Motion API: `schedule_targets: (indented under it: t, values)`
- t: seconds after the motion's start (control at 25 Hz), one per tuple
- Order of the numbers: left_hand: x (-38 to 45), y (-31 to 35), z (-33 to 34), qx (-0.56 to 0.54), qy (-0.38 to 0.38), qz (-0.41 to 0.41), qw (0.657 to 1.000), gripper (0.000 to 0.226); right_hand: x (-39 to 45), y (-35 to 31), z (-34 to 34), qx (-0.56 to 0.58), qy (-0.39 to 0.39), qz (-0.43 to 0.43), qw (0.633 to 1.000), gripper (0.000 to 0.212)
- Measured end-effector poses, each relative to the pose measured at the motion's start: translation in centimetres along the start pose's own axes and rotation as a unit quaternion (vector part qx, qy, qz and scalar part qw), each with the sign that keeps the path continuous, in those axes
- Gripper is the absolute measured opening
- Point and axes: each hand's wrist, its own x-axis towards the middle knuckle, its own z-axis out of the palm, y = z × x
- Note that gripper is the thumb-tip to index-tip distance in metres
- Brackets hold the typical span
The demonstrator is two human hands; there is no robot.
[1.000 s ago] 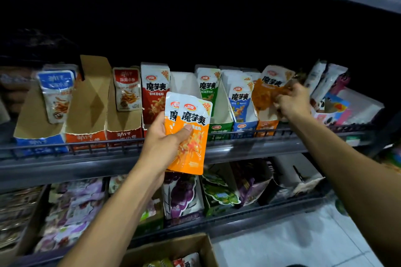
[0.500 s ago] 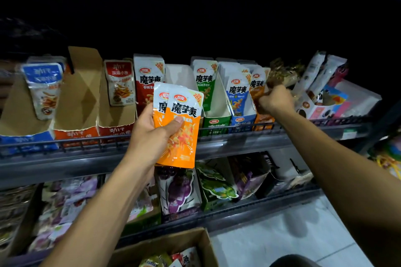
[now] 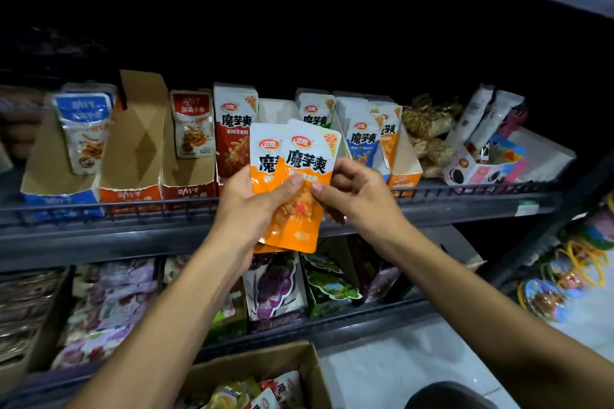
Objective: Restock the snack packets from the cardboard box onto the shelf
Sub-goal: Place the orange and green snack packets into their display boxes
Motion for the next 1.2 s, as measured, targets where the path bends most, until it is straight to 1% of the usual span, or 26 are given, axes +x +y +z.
schedule_targets:
  t: [0.08,0.16,0.24,0.32,0.36,0.4,0.48,0.56,0.64,0.72,0.76,0.8,0.88,0.92,0.96,1.08,1.2]
  values:
    - [-0.4,0.1,0.3,0.020,-0.021,0.011,1.000,0.017,0.1,-0.4,0.2,0.012,0.010,0.017,1.000,0.007]
    - [-0.4,0.0,0.2,0.035,-0.021,0.020,0.999,0.013,0.9,-0.8,-1.2,0.004,0.060,0.037,0.998,0.007]
    - [-0.1,-0.2,-0.1,0.042,0.000,0.020,0.999,0.011,2.3,-1.1,-4.5,0.012,0.154,0.045,0.987,0.007]
    - [0.2,-0.3,-0.2,0.035,0.023,0.008,0.999,0.010,4.0,-1.5,-8.6,0.018,0.268,0.031,0.963,0.011]
    - [0.3,-0.4,-0.2,0.030,0.031,0.001,0.999,0.010,4.7,-1.4,-10.5,-0.014,0.308,0.017,0.951,0.013]
    - [0.5,-0.4,-0.2,0.029,0.036,-0.005,0.999,0.009,5.5,-1.0,-12.1,-0.063,0.332,0.007,0.941,0.013]
    - [0.7,-0.6,-0.1,0.031,0.040,-0.014,0.999,0.009,6.9,0.2,-14.2,-0.157,0.342,0.007,0.926,0.010]
    - [0.8,-0.8,-0.2,0.031,0.039,-0.017,0.999,0.009,8.2,1.5,-15.0,-0.211,0.338,0.017,0.917,0.021]
    - [1.1,-1.0,-0.3,0.029,0.037,-0.016,0.999,0.009,8.7,1.9,-15.3,-0.225,0.351,0.019,0.909,0.027]
    - [1.5,-1.1,-0.4,0.030,0.041,-0.016,0.999,0.008,8.9,2.1,-15.8,-0.225,0.378,0.010,0.898,0.030]
    - [1.7,-1.1,-0.5,0.030,0.045,-0.016,0.998,0.007,8.9,2.2,-15.9,-0.230,0.379,0.004,0.896,0.031]
    - [2.0,-1.2,-0.6,0.030,0.050,-0.015,0.998,0.007,8.9,2.3,-15.9,-0.237,0.365,0.001,0.900,0.031]
    - [2.2,-1.2,-0.6,0.027,0.052,-0.018,0.998,0.007,9.1,2.8,-15.3,-0.264,0.304,0.015,0.915,0.029]
    - [2.3,-1.2,-0.5,0.025,0.050,-0.022,0.998,0.008,9.4,3.3,-15.1,-0.287,0.286,0.024,0.914,0.027]
    - [2.3,-1.3,-0.5,0.026,0.047,-0.024,0.998,0.008,9.9,3.9,-15.1,-0.310,0.289,0.032,0.905,0.024]
    - [2.2,-1.6,-0.5,0.038,0.041,-0.022,0.998,0.009,10.6,5.7,-15.3,-0.381,0.324,0.072,0.863,0.017]
    - [2.1,-1.4,-0.5,0.040,0.037,-0.023,0.998,0.009,10.5,6.3,-15.0,-0.382,0.364,0.097,0.844,0.012]
